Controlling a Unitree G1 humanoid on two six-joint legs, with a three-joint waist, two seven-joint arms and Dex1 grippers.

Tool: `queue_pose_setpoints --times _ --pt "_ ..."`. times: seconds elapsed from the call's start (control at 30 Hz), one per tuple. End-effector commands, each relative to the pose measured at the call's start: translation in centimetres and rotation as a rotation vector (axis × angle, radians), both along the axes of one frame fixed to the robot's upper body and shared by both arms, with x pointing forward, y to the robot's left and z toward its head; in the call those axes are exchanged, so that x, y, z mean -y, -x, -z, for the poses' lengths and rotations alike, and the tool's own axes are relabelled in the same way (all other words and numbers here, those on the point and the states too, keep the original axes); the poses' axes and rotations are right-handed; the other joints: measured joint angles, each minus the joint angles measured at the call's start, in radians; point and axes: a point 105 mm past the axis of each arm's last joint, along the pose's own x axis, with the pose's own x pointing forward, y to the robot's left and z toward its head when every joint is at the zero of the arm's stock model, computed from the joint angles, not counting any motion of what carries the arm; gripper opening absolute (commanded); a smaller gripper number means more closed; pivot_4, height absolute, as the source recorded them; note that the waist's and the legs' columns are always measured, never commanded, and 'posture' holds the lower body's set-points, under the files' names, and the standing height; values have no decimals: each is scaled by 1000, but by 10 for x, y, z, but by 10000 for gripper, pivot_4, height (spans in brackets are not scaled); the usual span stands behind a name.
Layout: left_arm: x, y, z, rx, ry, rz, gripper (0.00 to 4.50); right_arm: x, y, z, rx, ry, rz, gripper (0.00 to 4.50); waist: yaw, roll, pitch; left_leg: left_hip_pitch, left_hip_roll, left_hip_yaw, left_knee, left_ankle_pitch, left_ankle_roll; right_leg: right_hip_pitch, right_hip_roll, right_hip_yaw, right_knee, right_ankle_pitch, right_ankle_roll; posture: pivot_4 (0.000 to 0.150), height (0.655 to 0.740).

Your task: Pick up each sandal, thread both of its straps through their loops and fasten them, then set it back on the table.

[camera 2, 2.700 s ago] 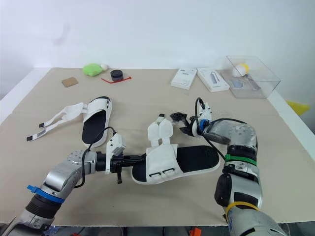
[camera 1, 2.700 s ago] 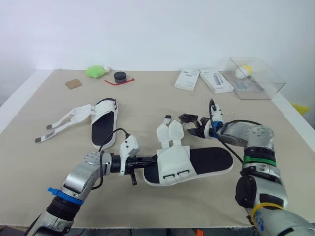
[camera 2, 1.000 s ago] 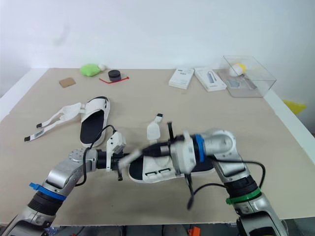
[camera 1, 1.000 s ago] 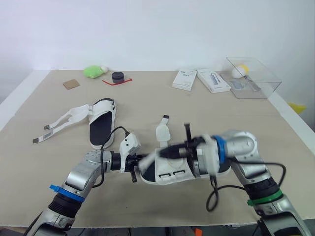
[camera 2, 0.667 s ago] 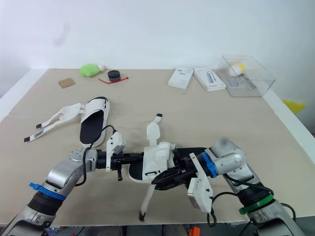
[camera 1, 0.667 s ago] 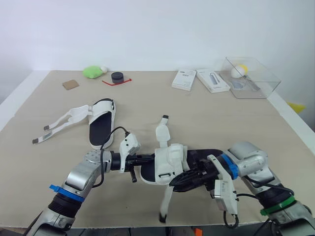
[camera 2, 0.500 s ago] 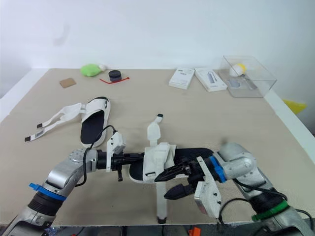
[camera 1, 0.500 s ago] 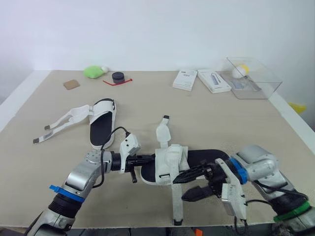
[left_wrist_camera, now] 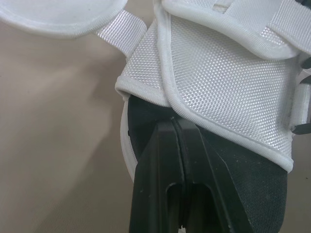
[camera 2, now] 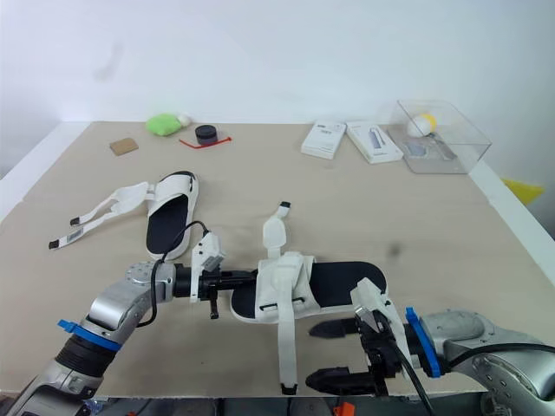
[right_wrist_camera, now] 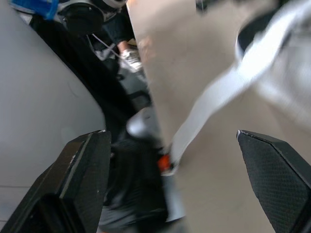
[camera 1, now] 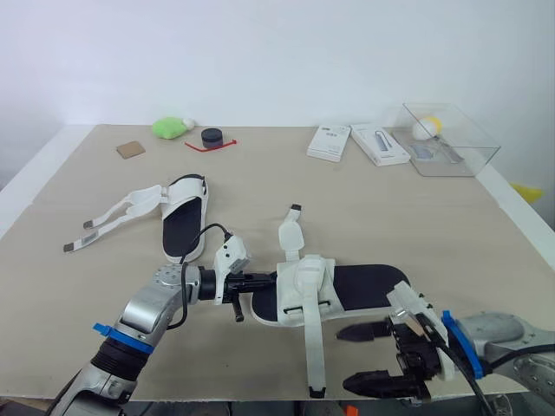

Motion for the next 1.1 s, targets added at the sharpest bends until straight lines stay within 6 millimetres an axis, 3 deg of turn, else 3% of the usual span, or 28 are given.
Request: queue_pose_setpoints --times 0.03,0.23,0.4,0.47,0.5,0.57,0.67,0.83,0.97,1.1 --pt "-5 0 11 -30 -38 -23 0 -7 3 11 -22 46 19 44108 0 -1 -1 0 0 0 1 0 0 0 0 0 0 0 0 1500 7400" --pt "-4 1 11 -34 -33 -31 0 -21 -1 21 -78 10 60 44108 1 -2 -2 -1 0 0 2 0 0 0 2 0 1 2 4 1500 7400" --pt "-4 3 12 -36 -32 -37 0 -20 -6 31 -78 33 63 22335 1 -2 -4 -1 0 -1 2 0 0 0 2 0 1 2 4 1500 7400" --pt "-5 3 12 -36 -31 -39 0 -18 -7 33 -71 49 48 11300 1 -2 -4 -1 0 -1 2 0 0 0 2 0 1 2 4 1500 7400" --pt "-5 3 12 -37 -30 -41 0 -18 -7 33 -71 51 43 9142 1 -2 -4 -1 0 -1 2 0 0 0 2 0 1 2 4 1500 7400" --pt "-5 3 12 -37 -29 -42 0 -19 -9 30 -85 32 36 307 0 -3 -5 -1 0 -1 1 0 0 0 2 0 1 3 4 1500 7400" --pt "-5 3 12 -37 -29 -44 0 -19 -13 17 -110 12 0 307 0 -2 -4 -1 1 -1 1 0 0 0 3 0 2 3 4 1500 7400" --pt "-5 2 13 -38 -29 -46 0 -21 -28 -43 -124 -45 -42 307 -1 2 -1 -1 1 -1 2 0 0 -1 3 1 2 3 4 1500 7400" --pt "-4 2 13 -38 -27 -44 0 -19 -57 -88 -152 -26 -7 307 -1 2 0 -1 1 -1 2 0 0 -1 3 0 2 3 4 1500 7400" --pt "-2 2 14 -38 -25 -42 0 -16 -94 -101 -195 29 124 307 0 -2 -3 -2 2 -1 1 0 0 -2 3 0 1 4 1 1500 7400"
